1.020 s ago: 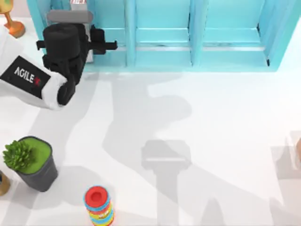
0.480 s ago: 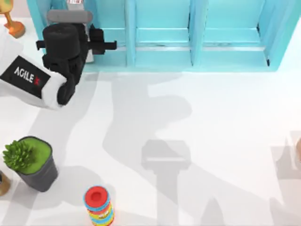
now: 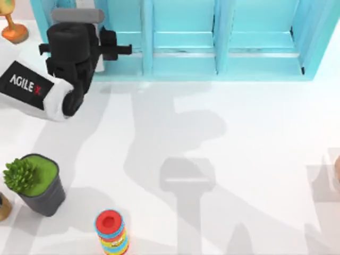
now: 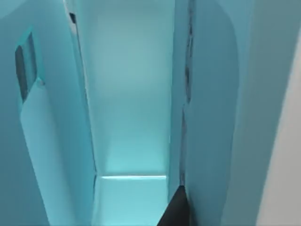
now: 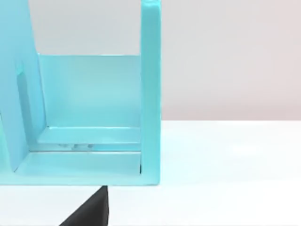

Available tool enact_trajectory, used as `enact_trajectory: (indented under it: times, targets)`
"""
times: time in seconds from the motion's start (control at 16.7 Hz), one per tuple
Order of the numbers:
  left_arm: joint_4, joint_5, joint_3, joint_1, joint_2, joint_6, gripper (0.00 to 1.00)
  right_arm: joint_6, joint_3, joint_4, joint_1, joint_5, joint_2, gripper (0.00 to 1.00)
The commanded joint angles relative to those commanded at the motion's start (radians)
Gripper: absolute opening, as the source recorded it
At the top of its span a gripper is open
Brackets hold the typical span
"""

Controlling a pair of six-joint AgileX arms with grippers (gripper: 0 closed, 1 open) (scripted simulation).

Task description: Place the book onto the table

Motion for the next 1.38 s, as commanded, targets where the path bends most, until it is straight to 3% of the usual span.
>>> enact_trajectory:
  times: [0.78, 1.02, 1.38]
  targets:
    - [-0.565, -0.163, -0.321, -0.153, -0.921, -0.032, 0.0, 0.0, 0.0, 0.0, 0.0, 0.0, 0.0, 1.0]
    - [-0.652, -0.188, -0.37, -0.177, -1.029, -0.038, 0.0, 0.0, 0.0, 0.0, 0.0, 0.0, 0.0, 1.0]
    - [-0.652, -0.193, -0.369, -0.177, -1.018, -0.046, 0.0, 0.0, 0.0, 0.0, 0.0, 0.0, 0.0, 1.0]
